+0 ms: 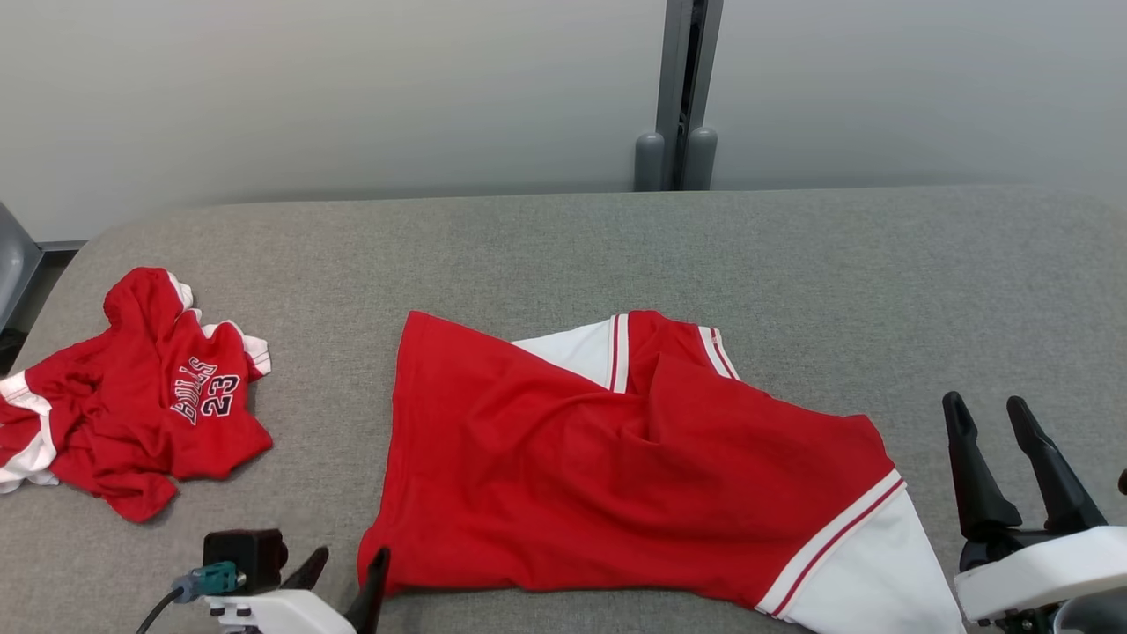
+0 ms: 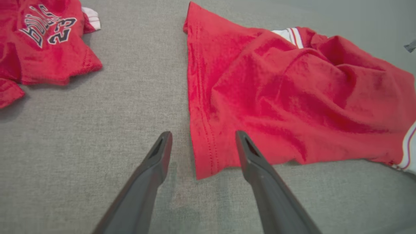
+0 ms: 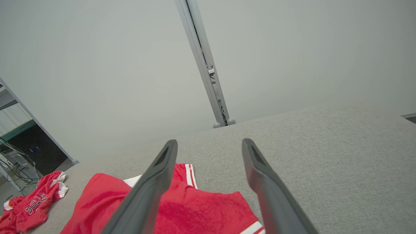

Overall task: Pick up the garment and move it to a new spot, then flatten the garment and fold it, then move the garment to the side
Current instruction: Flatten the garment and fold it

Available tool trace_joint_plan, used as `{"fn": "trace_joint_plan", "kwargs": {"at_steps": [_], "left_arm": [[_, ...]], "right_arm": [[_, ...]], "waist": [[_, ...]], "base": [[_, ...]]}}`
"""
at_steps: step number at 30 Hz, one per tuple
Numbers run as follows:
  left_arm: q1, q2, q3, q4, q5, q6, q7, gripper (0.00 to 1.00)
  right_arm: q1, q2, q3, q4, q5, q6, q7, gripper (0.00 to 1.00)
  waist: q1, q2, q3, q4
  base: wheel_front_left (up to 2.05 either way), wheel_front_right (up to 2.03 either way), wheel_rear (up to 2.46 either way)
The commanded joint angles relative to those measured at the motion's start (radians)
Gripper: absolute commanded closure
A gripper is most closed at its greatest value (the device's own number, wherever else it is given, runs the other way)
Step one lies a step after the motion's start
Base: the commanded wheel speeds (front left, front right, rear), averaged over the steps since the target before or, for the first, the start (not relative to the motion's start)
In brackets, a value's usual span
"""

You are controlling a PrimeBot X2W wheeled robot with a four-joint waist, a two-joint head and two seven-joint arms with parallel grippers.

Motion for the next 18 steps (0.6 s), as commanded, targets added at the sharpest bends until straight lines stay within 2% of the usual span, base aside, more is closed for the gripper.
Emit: {"fn": "trace_joint_plan", "kwargs": {"at_steps": [1, 5, 12, 13, 14, 15, 18], "left_arm": [[0.014, 0.007, -0.004, 0.006, -0.025, -0.013, 0.027, 0.0], [0.022, 0.023, -0.02, 0.035, -0.065, -0.053, 0.081, 0.0], [-0.014, 0.012, -0.021, 0.093, -0.095, -0.117, 0.082, 0.0], [-0.017, 0.012, -0.025, 0.102, -0.097, -0.126, 0.084, 0.08], [-0.022, 0.012, -0.028, 0.109, -0.097, -0.135, 0.083, 0.45], [-0.03, 0.012, -0.027, 0.111, -0.092, -0.14, 0.076, 1.0], [-0.051, 0.016, -0.022, 0.104, -0.078, -0.143, 0.059, 1.0]], "right_arm": [[-0.011, -0.008, 0.01, 0.011, -0.011, 0.0, -0.026, 0.0], [-0.023, -0.011, 0.028, 0.032, -0.022, 0.0, -0.051, 0.0], [-0.037, -0.015, 0.041, 0.054, -0.027, 0.0, -0.057, 0.0], [-0.038, -0.018, 0.042, 0.056, -0.029, 0.0, -0.058, 0.0], [-0.04, -0.018, 0.045, 0.058, -0.03, 0.0, -0.059, 0.0], [-0.041, -0.019, 0.047, 0.06, -0.031, 0.0, -0.059, 0.0], [-0.049, -0.023, 0.049, 0.065, -0.031, 0.0, -0.062, 0.0]], "waist": [[0.0, 0.0, 0.004, -0.001], [0.0, 0.0, 0.013, -0.015], [0.0, 0.0, 0.027, -0.039], [0.0, 0.0, 0.029, -0.043], [0.0, 0.0, 0.031, -0.047], [0.0, 0.0, 0.034, -0.052], [0.0, 0.0, 0.042, -0.065]], "base": [[0.0, 0.0, 0.0], [0.0, 0.0, 0.0], [0.0, 0.0, 0.0], [0.0, 0.0, 0.0], [0.0, 0.0, 0.0], [0.0, 0.0, 0.0], [0.0, 0.0, 0.0]]}}
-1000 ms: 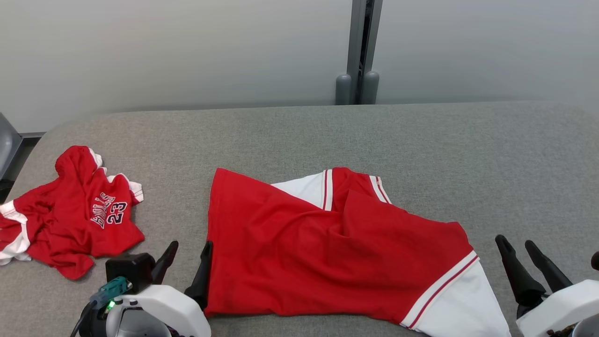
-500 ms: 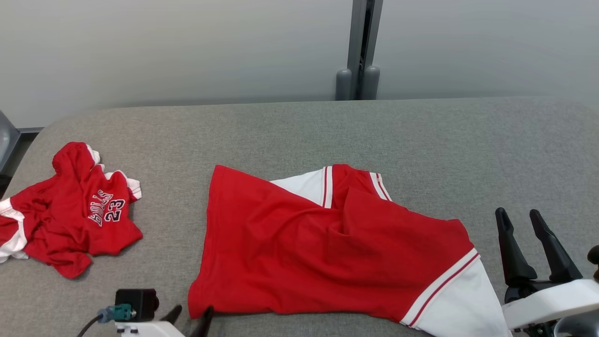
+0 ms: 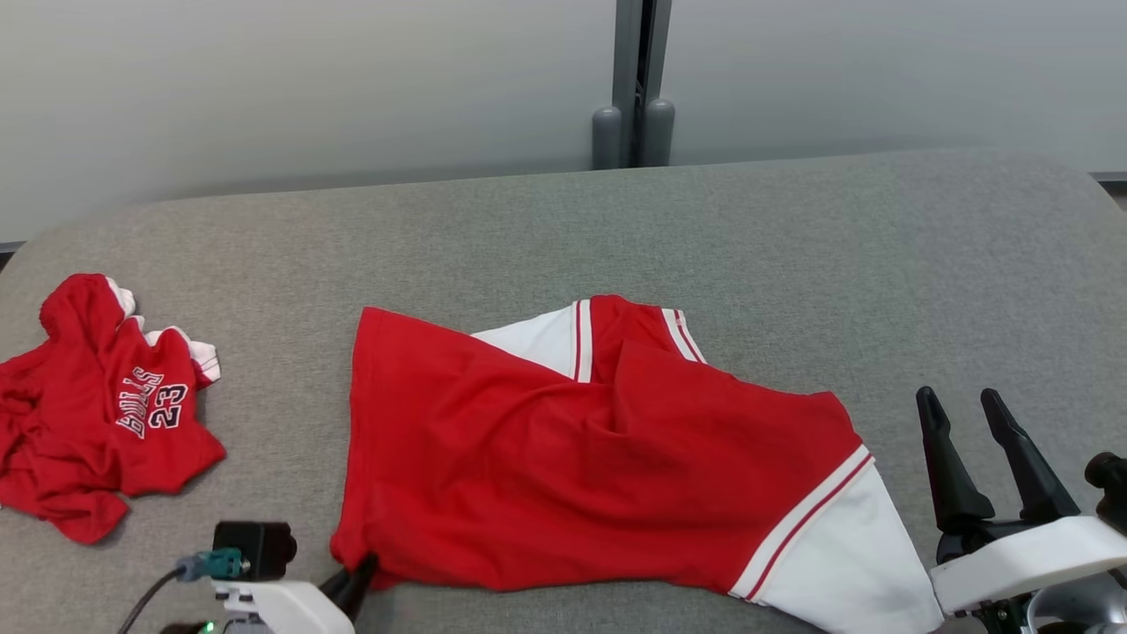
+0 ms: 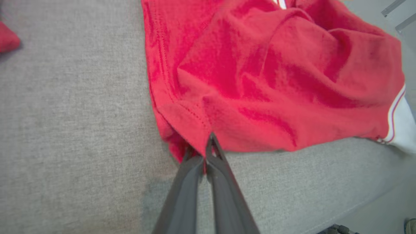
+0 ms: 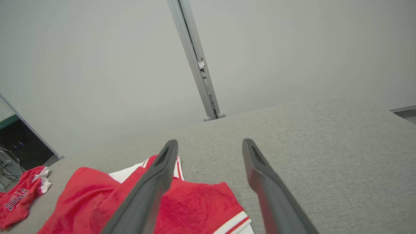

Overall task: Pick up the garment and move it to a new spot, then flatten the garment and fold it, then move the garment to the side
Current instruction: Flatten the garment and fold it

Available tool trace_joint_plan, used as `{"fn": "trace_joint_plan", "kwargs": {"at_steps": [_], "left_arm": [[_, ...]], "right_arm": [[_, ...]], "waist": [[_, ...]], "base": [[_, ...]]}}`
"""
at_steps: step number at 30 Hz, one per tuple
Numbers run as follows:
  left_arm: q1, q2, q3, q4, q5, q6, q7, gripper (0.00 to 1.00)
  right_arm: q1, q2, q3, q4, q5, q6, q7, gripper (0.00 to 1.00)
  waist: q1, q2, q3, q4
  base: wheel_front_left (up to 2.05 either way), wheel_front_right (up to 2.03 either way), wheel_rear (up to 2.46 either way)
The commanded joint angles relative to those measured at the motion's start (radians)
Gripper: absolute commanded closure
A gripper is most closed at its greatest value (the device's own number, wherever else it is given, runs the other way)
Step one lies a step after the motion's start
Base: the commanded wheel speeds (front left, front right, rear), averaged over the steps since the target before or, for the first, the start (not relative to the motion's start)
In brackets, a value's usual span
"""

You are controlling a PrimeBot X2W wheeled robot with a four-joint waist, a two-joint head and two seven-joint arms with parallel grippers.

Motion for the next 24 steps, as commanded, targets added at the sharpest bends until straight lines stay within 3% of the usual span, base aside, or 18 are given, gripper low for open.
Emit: {"fn": "trace_joint_plan", "kwargs": {"at_steps": [1, 8, 14, 20, 23, 24], "left_arm": [[-0.028, 0.005, 0.009, -0.016, 0.011, 0.0, -0.011, 1.0], [-0.108, -0.001, 0.048, -0.109, 0.029, 0.043, -0.023, 1.0], [-0.262, -0.037, 0.066, -0.039, 0.05, 0.093, 0.011, 1.0], [-0.435, -0.109, 0.071, 0.149, 0.024, 0.072, 0.04, 1.0], [-0.505, -0.143, 0.068, 0.27, 0.021, 0.038, 0.025, 1.0], [-0.521, -0.15, 0.063, 0.309, 0.022, 0.025, 0.021, 0.79]], "right_arm": [[-0.014, -0.01, -0.003, 0.006, -0.006, 0.0, -0.009, 0.0], [-0.029, -0.011, 0.013, 0.014, -0.007, 0.0, -0.011, 0.0], [-0.059, -0.006, 0.043, 0.025, -0.007, 0.0, -0.01, 0.0], [-0.107, -0.004, 0.077, 0.051, 0.001, 0.0, -0.023, 0.0], [-0.122, -0.002, 0.089, 0.074, 0.001, 0.0, -0.029, 0.0], [-0.124, -0.001, 0.093, 0.078, 0.002, 0.0, -0.028, 0.0]], "waist": [[0.0, 0.0, 0.007, -0.01], [0.0, 0.0, 0.043, -0.061], [0.0, 0.0, 0.102, -0.121], [0.0, 0.0, 0.156, -0.18], [0.0, 0.0, 0.163, -0.195], [0.0, 0.0, 0.162, -0.198]], "base": [[0.0, 0.0, 0.0], [0.0, 0.0, 0.0], [0.0, 0.0, 0.0], [0.0, 0.0, 0.0], [0.0, 0.0, 0.0], [0.0, 0.0, 0.0]]}}
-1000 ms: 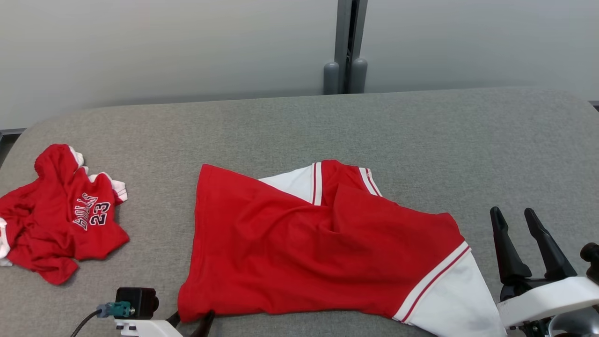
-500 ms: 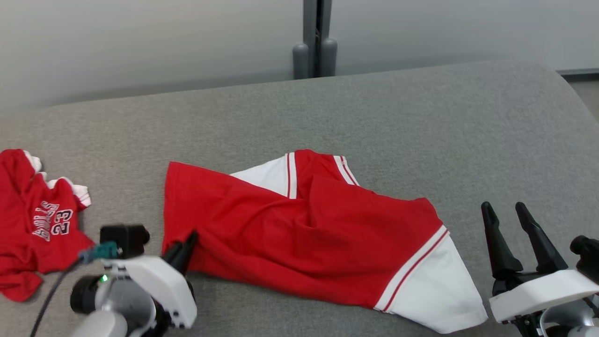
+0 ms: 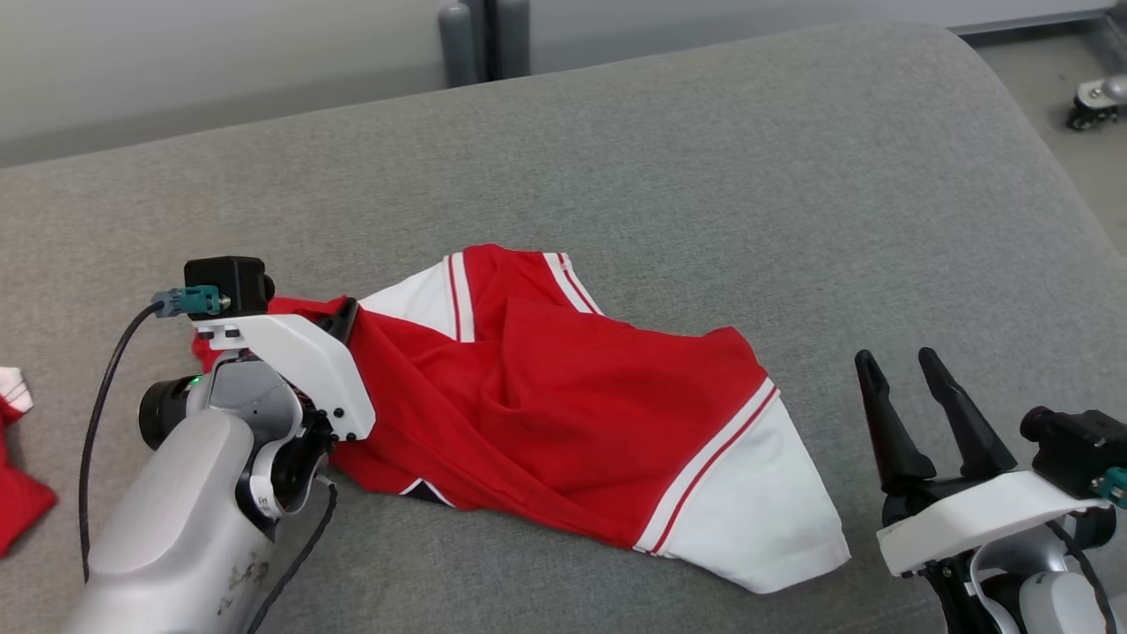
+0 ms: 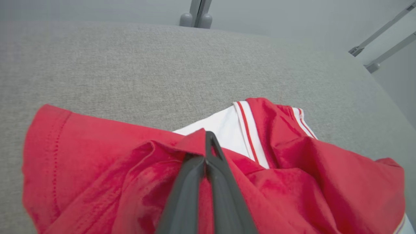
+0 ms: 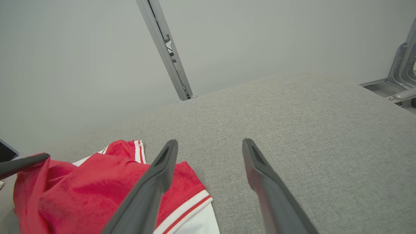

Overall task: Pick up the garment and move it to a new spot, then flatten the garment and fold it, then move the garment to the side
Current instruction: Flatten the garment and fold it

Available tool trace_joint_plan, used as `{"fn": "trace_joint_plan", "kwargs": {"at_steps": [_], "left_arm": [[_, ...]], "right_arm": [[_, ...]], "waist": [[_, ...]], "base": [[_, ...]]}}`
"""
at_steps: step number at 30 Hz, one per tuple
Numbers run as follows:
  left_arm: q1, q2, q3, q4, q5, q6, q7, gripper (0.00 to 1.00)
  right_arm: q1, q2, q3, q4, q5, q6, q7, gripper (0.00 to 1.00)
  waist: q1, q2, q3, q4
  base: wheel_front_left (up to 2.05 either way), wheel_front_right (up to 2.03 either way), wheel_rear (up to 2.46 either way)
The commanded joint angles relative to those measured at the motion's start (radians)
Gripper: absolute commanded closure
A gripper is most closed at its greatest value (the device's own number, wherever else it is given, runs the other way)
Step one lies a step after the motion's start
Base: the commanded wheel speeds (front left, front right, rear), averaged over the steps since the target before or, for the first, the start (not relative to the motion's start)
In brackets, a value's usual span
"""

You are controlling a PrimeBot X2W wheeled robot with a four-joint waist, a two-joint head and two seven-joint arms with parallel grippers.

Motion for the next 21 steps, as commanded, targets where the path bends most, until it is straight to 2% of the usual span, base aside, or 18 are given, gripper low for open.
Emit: {"fn": "trace_joint_plan", "kwargs": {"at_steps": [1, 2, 6, 9, 16, 21], "left_arm": [[-0.024, -0.005, -0.002, 0.046, -0.003, -0.019, -0.013, 0.16], [-0.035, -0.014, -0.003, 0.076, -0.006, -0.031, -0.021, 0.0], [-0.053, -0.022, -0.011, 0.132, 0.015, -0.065, -0.082, 0.0], [-0.034, -0.018, -0.005, 0.112, 0.021, -0.076, -0.133, 0.0], [0.072, 0.034, 0.023, 0.0, 0.036, -0.037, -0.219, 0.0], [0.181, 0.047, 0.0, -0.113, 0.02, -0.003, -0.172, 0.0]], "right_arm": [[-0.01, -0.003, 0.002, 0.007, 0.0, 0.0, -0.005, 0.0], [-0.012, -0.002, 0.003, 0.014, 0.0, 0.0, -0.006, 0.0], [-0.004, 0.0, -0.004, 0.031, -0.001, 0.0, -0.011, 0.0], [0.007, -0.003, -0.008, 0.038, 0.0, 0.0, -0.014, 0.0], [0.028, -0.007, -0.029, 0.028, -0.002, 0.0, -0.012, 0.0], [0.041, -0.015, -0.04, 0.013, -0.008, 0.0, 0.005, 0.0]], "waist": [[0.0, 0.0, 0.005, -0.012], [0.0, 0.0, 0.002, -0.013], [0.0, 0.0, -0.022, 0.01], [0.0, 0.0, -0.049, 0.036], [0.0, 0.0, -0.093, 0.08], [0.0, 0.0, -0.101, 0.099]], "base": [[0.0, 0.0, 0.0], [0.0, 0.0, 0.0], [0.0, 0.0, 0.0], [0.0, 0.0, 0.0], [0.0, 0.0, 0.0], [0.0, 0.0, 0.0]]}}
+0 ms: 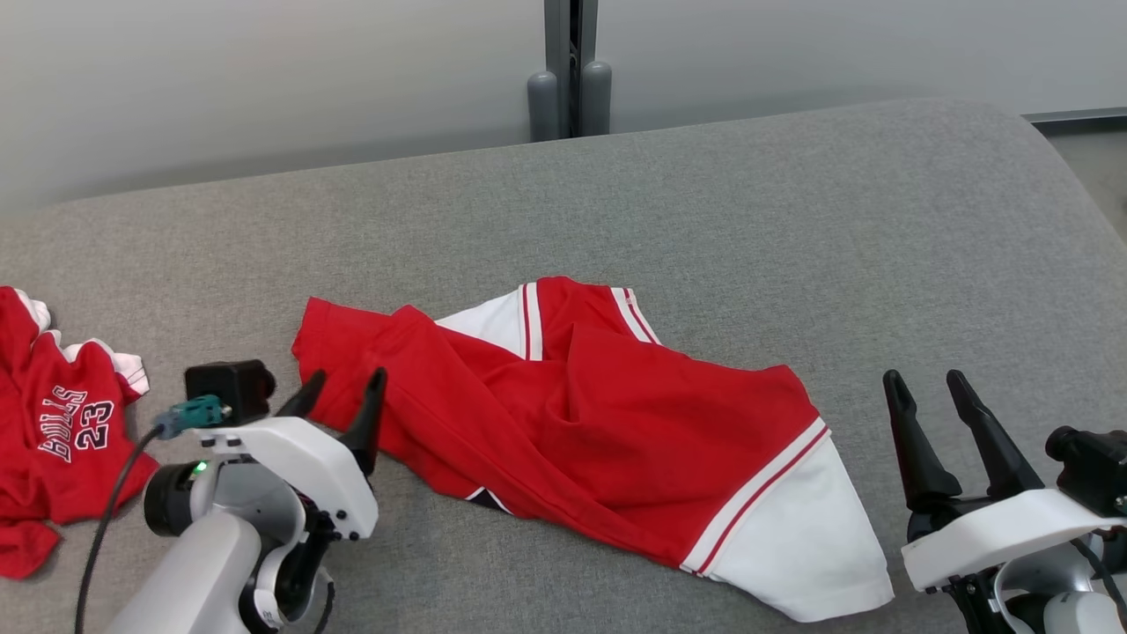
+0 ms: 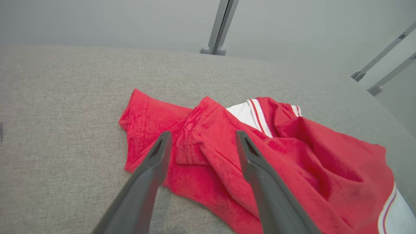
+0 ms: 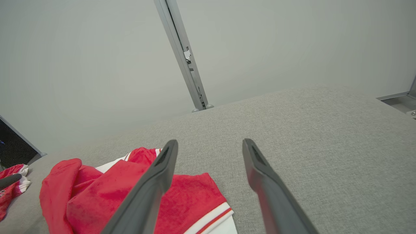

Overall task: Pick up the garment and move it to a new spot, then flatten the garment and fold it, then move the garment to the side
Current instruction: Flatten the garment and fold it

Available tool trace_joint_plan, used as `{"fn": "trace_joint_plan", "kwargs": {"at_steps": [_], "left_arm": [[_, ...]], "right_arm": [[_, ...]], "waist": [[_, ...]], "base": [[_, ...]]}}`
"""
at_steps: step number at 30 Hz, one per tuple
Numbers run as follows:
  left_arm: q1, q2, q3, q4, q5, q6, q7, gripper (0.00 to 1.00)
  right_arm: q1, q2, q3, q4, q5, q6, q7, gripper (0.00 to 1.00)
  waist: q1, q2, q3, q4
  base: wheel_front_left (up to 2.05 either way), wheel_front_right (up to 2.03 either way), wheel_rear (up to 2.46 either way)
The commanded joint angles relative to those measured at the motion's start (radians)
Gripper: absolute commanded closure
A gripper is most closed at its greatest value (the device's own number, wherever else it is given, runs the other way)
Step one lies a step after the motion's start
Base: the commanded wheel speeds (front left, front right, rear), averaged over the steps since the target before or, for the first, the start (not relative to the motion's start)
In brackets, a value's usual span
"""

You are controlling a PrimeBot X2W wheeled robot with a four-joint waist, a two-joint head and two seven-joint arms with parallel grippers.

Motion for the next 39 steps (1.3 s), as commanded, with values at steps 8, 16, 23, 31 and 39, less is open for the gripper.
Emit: {"fn": "trace_joint_plan", "kwargs": {"at_steps": [8, 16, 23, 31, 39], "left_arm": [[-0.035, -0.02, -0.031, 0.01, -0.028, -0.003, 0.084, 0.0], [-0.127, -0.029, -0.026, 0.16, -0.042, -0.047, 0.112, 0.0], [-0.17, -0.037, -0.034, 0.243, -0.048, -0.077, 0.11, 1.0], [-0.114, -0.024, -0.036, 0.179, -0.028, -0.058, 0.059, 1.0], [0.069, 0.043, -0.022, -0.084, -0.041, 0.041, 0.078, 1.0]], "right_arm": [[-0.019, -0.004, 0.018, -0.018, -0.009, 0.0, 0.021, 0.0], [-0.035, -0.004, 0.034, -0.007, 0.0, 0.0, 0.012, 0.0], [-0.039, -0.002, 0.033, 0.01, -0.002, 0.0, 0.0, 0.0], [-0.01, -0.008, 0.018, 0.026, -0.008, 0.0, -0.003, 0.0], [0.036, -0.025, -0.042, 0.014, -0.01, 0.0, 0.019, 0.0]], "waist": [[0.0, 0.0, 0.027, -0.015], [0.0, 0.0, 0.064, -0.047], [0.0, 0.0, 0.07, -0.048], [0.0, 0.0, 0.002, 0.009], [0.0, 0.0, -0.05, 0.089]], "base": [[0.0, 0.0, 0.0], [0.0, 0.0, 0.0], [0.0, 0.0, 0.0], [0.0, 0.0, 0.0], [0.0, 0.0, 0.0]]}}
